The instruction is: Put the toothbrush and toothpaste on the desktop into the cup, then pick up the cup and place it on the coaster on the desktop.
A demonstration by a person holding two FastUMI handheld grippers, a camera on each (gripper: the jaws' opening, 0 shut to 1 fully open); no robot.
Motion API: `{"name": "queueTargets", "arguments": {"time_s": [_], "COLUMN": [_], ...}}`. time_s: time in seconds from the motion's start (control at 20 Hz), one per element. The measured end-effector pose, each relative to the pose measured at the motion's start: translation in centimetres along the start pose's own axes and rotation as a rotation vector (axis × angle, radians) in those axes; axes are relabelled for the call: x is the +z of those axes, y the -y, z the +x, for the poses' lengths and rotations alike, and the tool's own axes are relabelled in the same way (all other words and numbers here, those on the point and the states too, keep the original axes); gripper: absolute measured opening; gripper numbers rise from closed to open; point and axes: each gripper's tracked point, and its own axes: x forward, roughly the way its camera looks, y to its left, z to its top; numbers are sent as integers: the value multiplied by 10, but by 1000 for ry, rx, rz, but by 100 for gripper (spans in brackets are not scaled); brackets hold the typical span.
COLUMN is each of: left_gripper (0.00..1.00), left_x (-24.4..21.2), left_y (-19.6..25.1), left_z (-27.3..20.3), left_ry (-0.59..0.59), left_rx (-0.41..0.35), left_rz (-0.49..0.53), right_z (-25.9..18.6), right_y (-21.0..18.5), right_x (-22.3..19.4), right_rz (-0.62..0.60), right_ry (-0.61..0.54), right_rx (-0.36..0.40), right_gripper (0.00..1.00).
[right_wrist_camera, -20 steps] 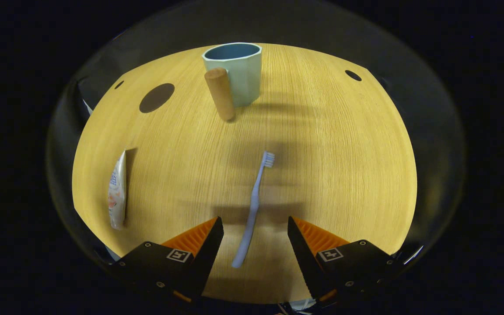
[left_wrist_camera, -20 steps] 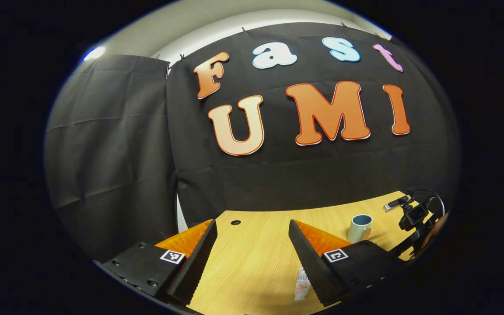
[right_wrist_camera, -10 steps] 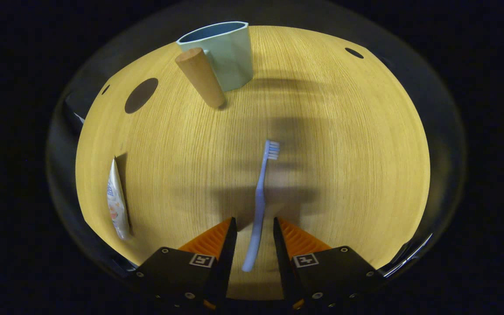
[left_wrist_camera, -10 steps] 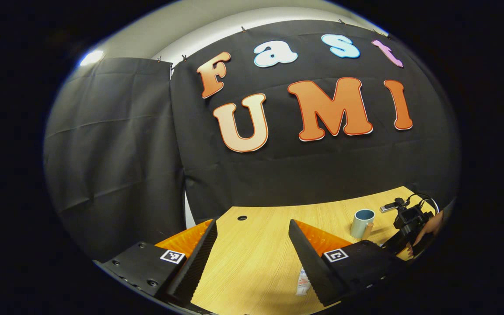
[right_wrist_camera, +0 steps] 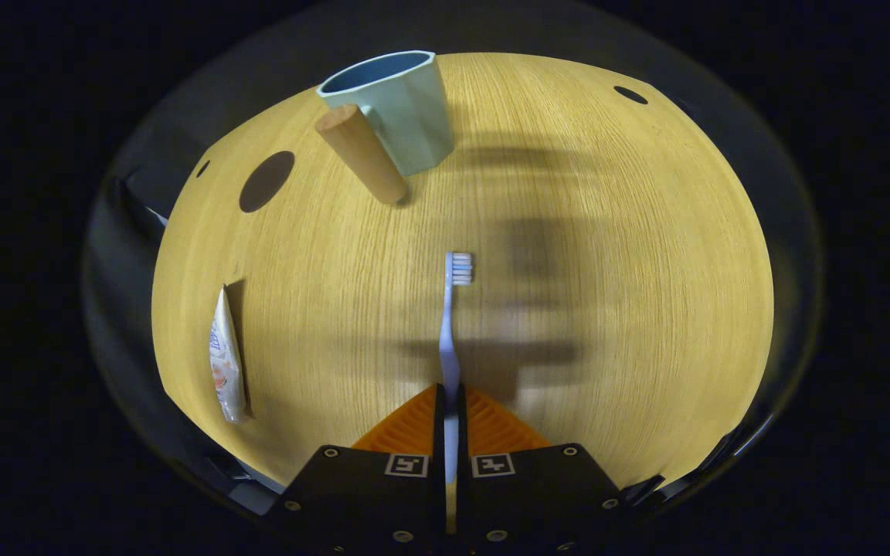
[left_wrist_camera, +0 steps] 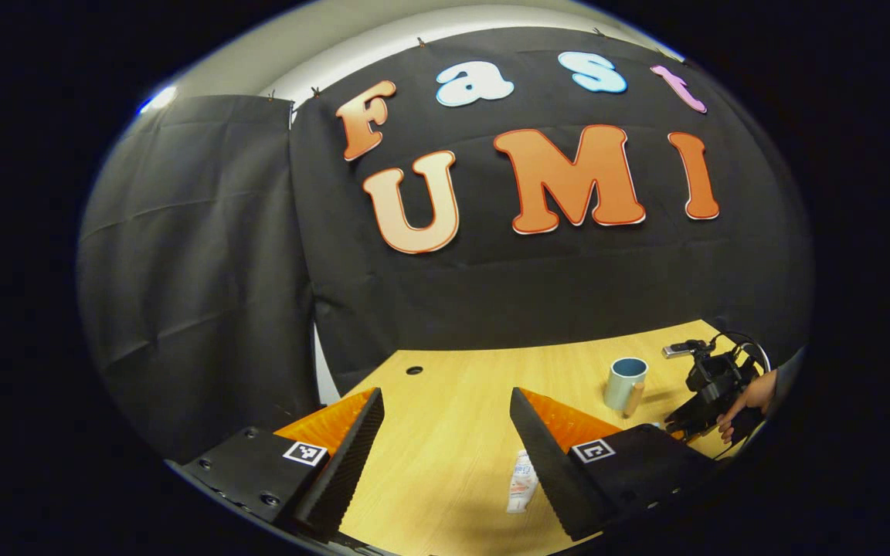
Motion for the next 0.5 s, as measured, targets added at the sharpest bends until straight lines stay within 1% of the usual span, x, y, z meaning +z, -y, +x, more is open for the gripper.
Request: {"name": "queueTargets", "arguments": {"time_s": [0.1, 0.2, 0.4, 0.5], "left_gripper": [99, 99, 99, 99], "left_x": [-5, -12, -39, -59], "left_y": [10, 20, 40, 49], "left_z": [11, 25, 60, 75], "left_ry": [-16, -45, -175, -267], "left_rx": [-46, -102, -232, -282], "left_rz": [12, 0, -50, -43], "right_z": [-6, -17, -41, -51], "right_y": [-2, -8, -12, -17], "right_x": [0, 1, 3, 1], "right_rz": [1, 30, 58, 77], "right_ry": [25, 55, 126, 147], "right_rx": [11, 47, 64, 84], "right_gripper": [6, 6, 6, 6]}}
